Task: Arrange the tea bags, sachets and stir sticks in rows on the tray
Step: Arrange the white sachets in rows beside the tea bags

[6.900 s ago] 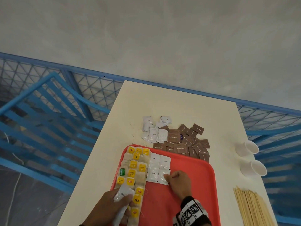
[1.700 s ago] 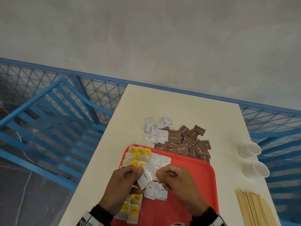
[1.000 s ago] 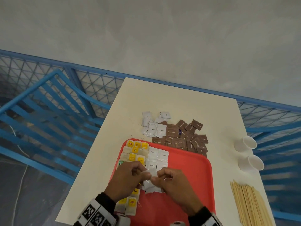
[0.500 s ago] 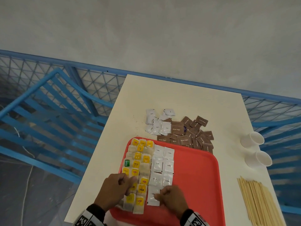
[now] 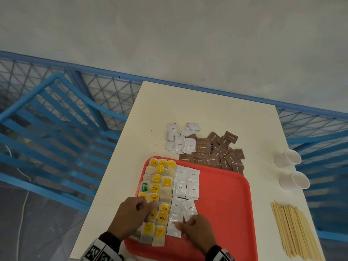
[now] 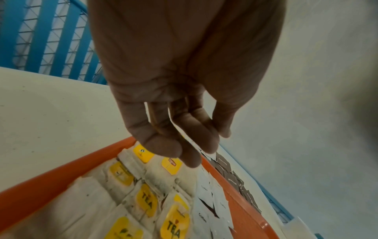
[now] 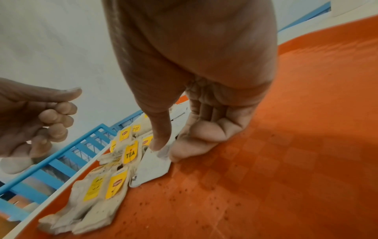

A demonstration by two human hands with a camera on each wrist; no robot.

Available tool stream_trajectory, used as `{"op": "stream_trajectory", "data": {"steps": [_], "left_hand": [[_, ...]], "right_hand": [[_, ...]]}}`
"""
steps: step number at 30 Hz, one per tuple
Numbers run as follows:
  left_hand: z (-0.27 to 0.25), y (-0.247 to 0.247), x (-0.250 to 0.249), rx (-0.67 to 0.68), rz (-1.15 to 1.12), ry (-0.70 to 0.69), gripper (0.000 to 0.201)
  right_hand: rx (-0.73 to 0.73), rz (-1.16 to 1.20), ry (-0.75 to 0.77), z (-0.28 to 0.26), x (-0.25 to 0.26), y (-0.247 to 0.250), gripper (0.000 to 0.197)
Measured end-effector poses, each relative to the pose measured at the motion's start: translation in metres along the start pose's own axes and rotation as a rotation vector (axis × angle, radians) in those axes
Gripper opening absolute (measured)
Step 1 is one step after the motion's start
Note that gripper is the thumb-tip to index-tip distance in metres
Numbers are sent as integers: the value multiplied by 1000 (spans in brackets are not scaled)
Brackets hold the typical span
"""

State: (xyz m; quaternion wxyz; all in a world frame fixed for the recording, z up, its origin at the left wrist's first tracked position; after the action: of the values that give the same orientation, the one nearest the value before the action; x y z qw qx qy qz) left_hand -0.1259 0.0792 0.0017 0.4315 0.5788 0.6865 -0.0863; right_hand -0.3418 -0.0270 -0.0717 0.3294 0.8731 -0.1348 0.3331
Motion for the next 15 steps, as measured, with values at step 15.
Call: {"op": "stream_trajectory", "data": {"steps": [15], "left_hand": [[78, 67, -88, -186, 294, -91, 46]], "right_hand": [[-65, -268, 313, 114, 138, 145, 26]]}}
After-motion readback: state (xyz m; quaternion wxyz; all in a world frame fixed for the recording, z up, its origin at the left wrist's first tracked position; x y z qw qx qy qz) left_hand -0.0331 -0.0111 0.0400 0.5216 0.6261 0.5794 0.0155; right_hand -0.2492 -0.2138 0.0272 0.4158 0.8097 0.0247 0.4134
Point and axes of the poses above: each hand's wrist, its own z-axis towards the middle knuckle, its own y-axis out of the back of the hand, x = y × z, the point moved 8 cm from there along z, towards the middle knuckle, and after that the axes turned 10 degrees about y, right-handed, at the moved point
